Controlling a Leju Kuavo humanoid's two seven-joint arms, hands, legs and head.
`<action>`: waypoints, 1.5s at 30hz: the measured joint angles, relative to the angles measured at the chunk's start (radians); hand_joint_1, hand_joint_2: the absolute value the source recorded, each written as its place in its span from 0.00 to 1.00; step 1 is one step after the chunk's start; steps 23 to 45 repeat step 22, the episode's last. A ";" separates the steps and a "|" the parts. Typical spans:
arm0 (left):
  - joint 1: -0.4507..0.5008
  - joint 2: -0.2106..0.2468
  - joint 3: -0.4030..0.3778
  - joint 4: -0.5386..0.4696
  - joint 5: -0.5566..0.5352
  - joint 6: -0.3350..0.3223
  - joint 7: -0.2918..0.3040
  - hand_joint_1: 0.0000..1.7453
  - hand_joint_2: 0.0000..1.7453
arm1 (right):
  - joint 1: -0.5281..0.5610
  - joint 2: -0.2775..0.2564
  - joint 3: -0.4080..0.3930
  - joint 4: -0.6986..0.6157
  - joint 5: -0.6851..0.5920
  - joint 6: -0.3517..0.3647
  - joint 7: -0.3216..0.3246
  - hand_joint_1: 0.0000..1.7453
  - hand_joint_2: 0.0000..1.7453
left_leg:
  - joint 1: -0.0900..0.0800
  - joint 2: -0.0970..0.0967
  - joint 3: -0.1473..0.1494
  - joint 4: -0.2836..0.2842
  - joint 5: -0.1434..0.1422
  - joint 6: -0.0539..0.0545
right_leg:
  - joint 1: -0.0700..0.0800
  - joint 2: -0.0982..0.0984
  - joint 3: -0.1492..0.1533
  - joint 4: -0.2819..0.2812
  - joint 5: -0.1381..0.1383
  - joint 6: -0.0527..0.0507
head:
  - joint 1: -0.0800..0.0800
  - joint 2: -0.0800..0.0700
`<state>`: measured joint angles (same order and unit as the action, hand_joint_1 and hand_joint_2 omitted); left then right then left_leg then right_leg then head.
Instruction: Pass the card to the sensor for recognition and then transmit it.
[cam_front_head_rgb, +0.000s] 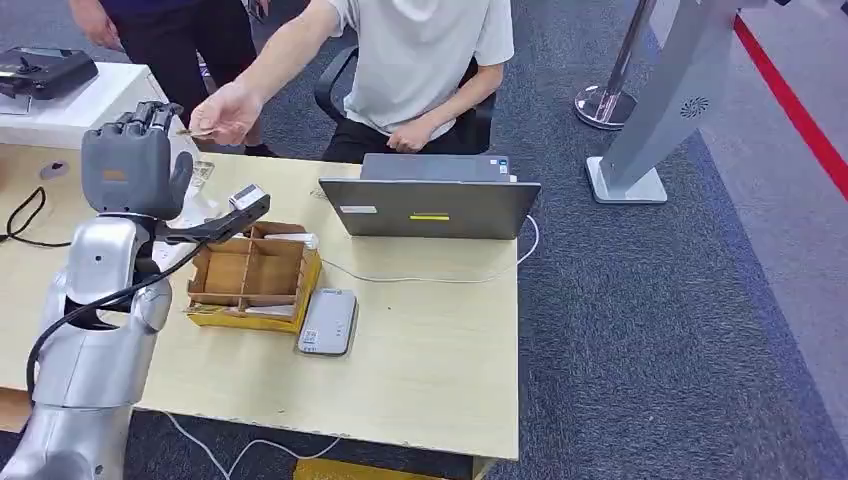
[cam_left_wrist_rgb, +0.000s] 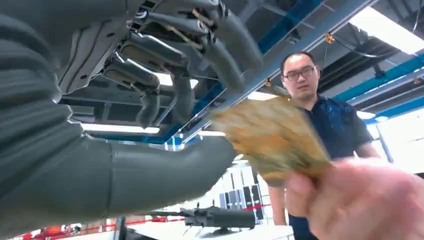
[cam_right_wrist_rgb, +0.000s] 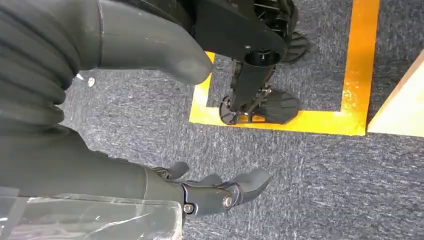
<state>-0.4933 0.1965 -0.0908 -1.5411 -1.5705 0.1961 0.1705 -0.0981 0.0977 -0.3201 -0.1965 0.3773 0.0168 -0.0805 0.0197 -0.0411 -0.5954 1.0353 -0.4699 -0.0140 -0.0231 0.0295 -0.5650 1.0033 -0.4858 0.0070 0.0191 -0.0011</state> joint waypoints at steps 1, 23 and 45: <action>0.000 -0.001 0.000 0.003 0.000 0.000 -0.002 0.00 1.00 | 0.000 0.000 0.000 0.000 0.000 0.000 0.000 0.00 1.00 | 0.000 0.000 0.000 0.000 0.000 0.000 | 0.000 0.000 0.000 0.000 0.000 0.000 | 0.000 0.000; 0.358 -0.040 0.467 -0.272 0.688 -0.075 -0.484 0.00 1.00 | 0.052 -0.001 -0.081 0.000 -0.049 -0.010 -0.040 0.00 1.00 | 0.001 0.007 0.000 -0.002 -0.005 -0.002 | 0.000 0.008 -0.002 0.000 -0.004 0.000 | 0.000 0.000; 0.358 -0.040 0.467 -0.272 0.688 -0.075 -0.484 0.00 1.00 | 0.052 -0.001 -0.081 0.000 -0.049 -0.010 -0.040 0.00 1.00 | 0.001 0.007 0.000 -0.002 -0.005 -0.002 | 0.000 0.008 -0.002 0.000 -0.004 0.000 | 0.000 0.000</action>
